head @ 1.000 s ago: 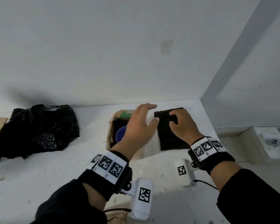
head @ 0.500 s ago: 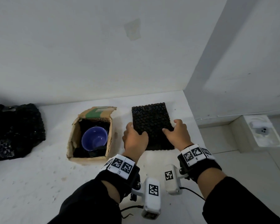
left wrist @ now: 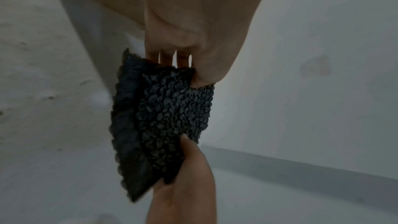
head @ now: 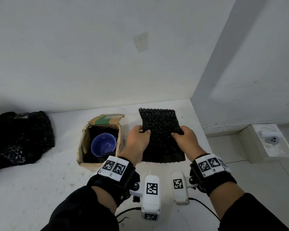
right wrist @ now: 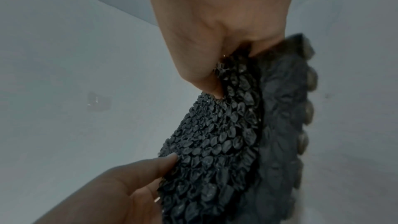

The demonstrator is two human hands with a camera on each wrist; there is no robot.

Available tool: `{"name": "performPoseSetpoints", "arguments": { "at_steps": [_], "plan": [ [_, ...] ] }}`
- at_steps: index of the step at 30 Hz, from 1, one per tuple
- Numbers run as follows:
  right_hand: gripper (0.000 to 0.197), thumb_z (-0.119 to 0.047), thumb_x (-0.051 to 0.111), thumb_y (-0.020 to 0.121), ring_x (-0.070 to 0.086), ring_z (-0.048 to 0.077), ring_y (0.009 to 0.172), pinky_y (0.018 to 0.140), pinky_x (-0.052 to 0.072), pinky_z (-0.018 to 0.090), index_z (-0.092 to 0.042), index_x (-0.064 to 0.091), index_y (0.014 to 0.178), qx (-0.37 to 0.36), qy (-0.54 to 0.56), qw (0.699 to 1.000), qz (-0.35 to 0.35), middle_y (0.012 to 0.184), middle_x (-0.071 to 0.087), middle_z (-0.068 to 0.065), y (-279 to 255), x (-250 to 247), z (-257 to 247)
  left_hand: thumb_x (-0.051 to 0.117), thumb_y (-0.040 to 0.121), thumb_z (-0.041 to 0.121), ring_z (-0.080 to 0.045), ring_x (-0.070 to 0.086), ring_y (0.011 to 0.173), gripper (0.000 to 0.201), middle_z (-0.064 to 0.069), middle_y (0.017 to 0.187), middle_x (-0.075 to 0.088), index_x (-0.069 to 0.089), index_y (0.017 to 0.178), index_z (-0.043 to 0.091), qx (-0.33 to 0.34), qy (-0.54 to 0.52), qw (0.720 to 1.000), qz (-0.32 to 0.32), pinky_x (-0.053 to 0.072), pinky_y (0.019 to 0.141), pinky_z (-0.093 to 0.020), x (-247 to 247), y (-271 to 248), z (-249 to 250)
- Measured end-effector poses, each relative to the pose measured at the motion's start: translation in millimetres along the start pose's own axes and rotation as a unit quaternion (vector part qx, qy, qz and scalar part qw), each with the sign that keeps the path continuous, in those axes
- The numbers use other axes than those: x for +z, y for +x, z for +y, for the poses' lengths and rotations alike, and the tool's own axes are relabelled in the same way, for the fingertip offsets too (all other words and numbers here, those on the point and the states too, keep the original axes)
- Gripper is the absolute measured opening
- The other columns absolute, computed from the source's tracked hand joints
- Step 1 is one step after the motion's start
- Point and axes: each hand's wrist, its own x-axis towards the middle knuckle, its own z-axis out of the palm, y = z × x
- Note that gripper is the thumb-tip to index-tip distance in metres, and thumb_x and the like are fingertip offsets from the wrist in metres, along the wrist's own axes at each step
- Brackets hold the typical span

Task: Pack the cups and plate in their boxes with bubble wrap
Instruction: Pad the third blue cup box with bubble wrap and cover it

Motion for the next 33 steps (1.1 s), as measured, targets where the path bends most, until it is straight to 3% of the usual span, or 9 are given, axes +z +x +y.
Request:
{"name": "performPoseSetpoints", "arguments": {
  "at_steps": [8, 12, 18, 22, 25, 27, 29, 31, 33],
  "plan": [
    [0.022, -0.007, 0.064, 0.084, 0.062, 0.026, 0.095, 0.075, 0.054, 0.037, -0.012, 0.056, 0.103, -0.041, 0.123, 0.991, -0.034, 0.104, 0.063, 0.010, -45, 15, -69, 0.061, 0.088, 0.017, -0.021, 0.063, 0.093, 0.025, 0.000, 0.098, 0.067, 0.060, 0.113, 0.018, 0.130, 0.023, 0.989, 0.063, 0.051, 0.088, -0.036, -83, -26, 44],
    [0.035, -0.005, 0.067, 0.081, 0.061, 0.021, 0.089, 0.062, 0.049, 0.025, -0.017, 0.049, 0.109, -0.048, 0.144, 0.987, -0.057, 0.103, 0.062, 0.008, -65, 47, -92, 0.064, 0.085, 0.018, -0.015, 0.061, 0.081, 0.023, 0.011, 0.079, 0.062, 0.058, 0.107, 0.024, 0.151, 0.085, 0.979, 0.104, 0.047, 0.075, -0.030, -139, -25, 33],
    [0.042, -0.007, 0.071, 0.078, 0.062, 0.019, 0.087, 0.065, 0.050, 0.025, -0.019, 0.043, 0.108, -0.053, 0.082, 0.993, -0.059, 0.101, 0.061, 0.007, -84, 102, -89, 0.070, 0.079, 0.021, -0.017, 0.064, 0.082, 0.030, 0.009, 0.080, 0.064, 0.057, 0.105, 0.027, 0.127, 0.154, 0.974, 0.104, 0.053, 0.079, -0.039, -188, -15, -10],
    [0.041, -0.007, 0.070, 0.079, 0.055, 0.006, 0.074, 0.056, 0.044, 0.018, -0.016, 0.044, 0.110, -0.053, 0.048, 0.996, -0.045, 0.088, 0.054, -0.004, -88, 121, -80, 0.070, 0.079, 0.024, -0.013, 0.062, 0.078, 0.031, 0.012, 0.081, 0.064, 0.057, 0.107, 0.027, 0.128, 0.191, 0.968, 0.096, 0.046, 0.068, -0.029, -196, -10, -31],
    [0.043, -0.008, 0.070, 0.079, 0.055, 0.012, 0.076, 0.054, 0.040, 0.017, -0.014, 0.043, 0.113, -0.059, -0.008, 0.997, -0.041, 0.089, 0.053, -0.004, -86, 125, -79, 0.071, 0.078, 0.025, -0.011, 0.058, 0.076, 0.031, 0.014, 0.081, 0.061, 0.056, 0.105, 0.028, 0.143, 0.200, 0.965, 0.094, 0.040, 0.060, -0.026, -198, -8, -39],
    [0.053, -0.012, 0.071, 0.077, 0.052, 0.015, 0.085, 0.061, 0.040, 0.020, -0.014, 0.040, 0.120, -0.075, -0.081, 0.994, -0.015, 0.106, 0.051, 0.003, -87, 124, -84, 0.072, 0.077, 0.026, -0.011, 0.054, 0.081, 0.033, 0.012, 0.089, 0.058, 0.056, 0.105, 0.028, 0.159, 0.206, 0.961, 0.094, 0.038, 0.063, -0.026, -198, -6, -42],
    [0.067, -0.017, 0.071, 0.075, 0.046, 0.020, 0.105, 0.078, 0.043, 0.026, -0.014, 0.035, 0.132, -0.164, -0.185, 0.967, 0.062, 0.123, 0.043, 0.008, -91, 123, -91, 0.075, 0.075, 0.026, -0.012, 0.052, 0.091, 0.037, 0.009, 0.100, 0.053, 0.056, 0.107, 0.028, 0.167, 0.203, 0.960, 0.096, 0.040, 0.071, -0.026, -199, -4, -45],
    [0.072, -0.023, 0.071, 0.076, 0.041, 0.024, 0.122, 0.097, 0.042, 0.035, -0.011, 0.035, 0.138, -0.336, -0.255, 0.900, 0.108, 0.133, 0.043, 0.010, -96, 128, -101, 0.076, 0.074, 0.023, -0.013, 0.052, 0.095, 0.043, 0.009, 0.108, 0.051, 0.054, 0.111, 0.027, 0.168, 0.184, 0.964, 0.089, 0.042, 0.076, -0.027, -200, -2, -49],
    [0.072, -0.031, 0.065, 0.083, 0.027, 0.025, 0.139, 0.114, 0.026, 0.041, -0.012, 0.031, 0.144, -0.437, -0.323, 0.839, 0.025, 0.148, 0.034, 0.008, -98, 139, -112, 0.076, 0.074, 0.016, -0.014, 0.054, 0.099, 0.053, 0.011, 0.115, 0.052, 0.050, 0.120, 0.025, 0.161, 0.137, 0.975, 0.061, 0.046, 0.083, -0.031, -200, -1, -52]
  ]
}}
